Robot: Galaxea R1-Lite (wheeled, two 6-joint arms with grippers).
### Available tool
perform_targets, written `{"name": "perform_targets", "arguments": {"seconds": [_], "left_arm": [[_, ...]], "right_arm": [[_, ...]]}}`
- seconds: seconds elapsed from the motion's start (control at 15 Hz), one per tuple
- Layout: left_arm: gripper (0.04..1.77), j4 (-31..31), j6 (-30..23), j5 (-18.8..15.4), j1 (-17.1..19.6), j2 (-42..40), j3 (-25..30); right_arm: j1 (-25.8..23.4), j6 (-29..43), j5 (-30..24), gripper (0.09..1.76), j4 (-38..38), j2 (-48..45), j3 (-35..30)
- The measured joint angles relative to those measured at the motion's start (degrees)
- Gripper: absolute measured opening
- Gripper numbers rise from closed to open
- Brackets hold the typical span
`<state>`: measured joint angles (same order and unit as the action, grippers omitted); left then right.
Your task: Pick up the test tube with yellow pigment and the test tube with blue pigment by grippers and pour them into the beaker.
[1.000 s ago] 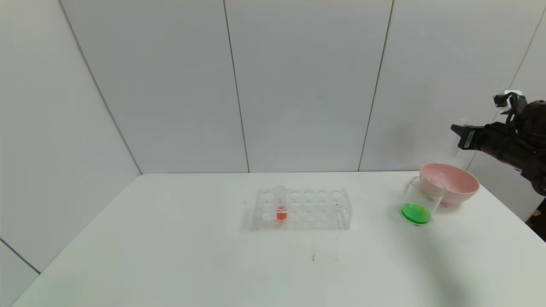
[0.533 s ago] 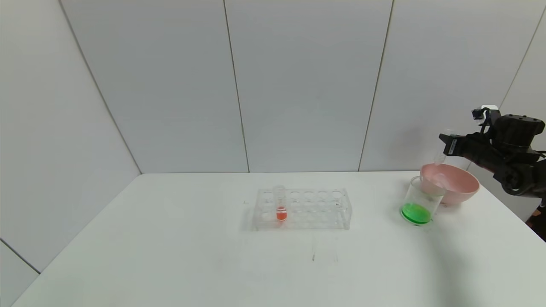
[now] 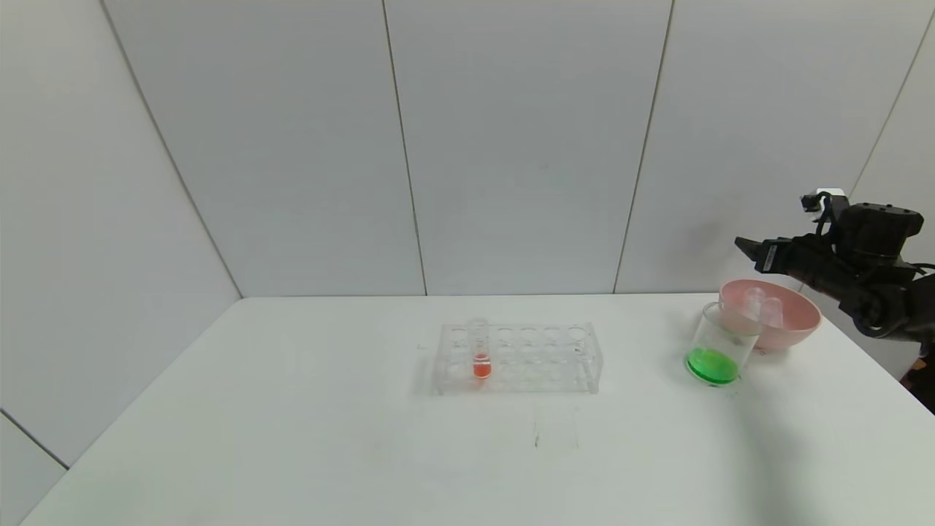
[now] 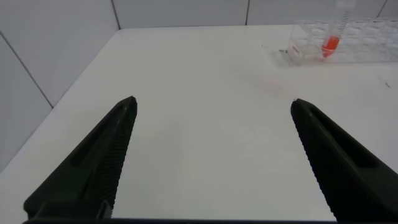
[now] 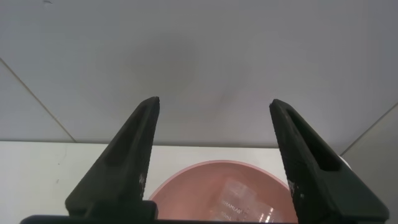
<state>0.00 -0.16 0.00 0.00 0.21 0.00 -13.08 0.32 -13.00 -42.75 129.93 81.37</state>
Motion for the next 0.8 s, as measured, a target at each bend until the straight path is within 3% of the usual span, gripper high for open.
{"name": "perform_targets", "arguments": {"seconds": [0.4,0.8], "left_arm": [[1.76,0.00,0.02,0.00,0.00,0.00,0.00],[1.76,0.00,0.00,0.00,-0.02,0.00,0.00]], "right_arm": [[4.53,0.11,-0.06,1.51,0.17,-7.39,-4.86],[10.50,0.15,0.13,1.62,-0.79,-24.11,-18.15]]}}
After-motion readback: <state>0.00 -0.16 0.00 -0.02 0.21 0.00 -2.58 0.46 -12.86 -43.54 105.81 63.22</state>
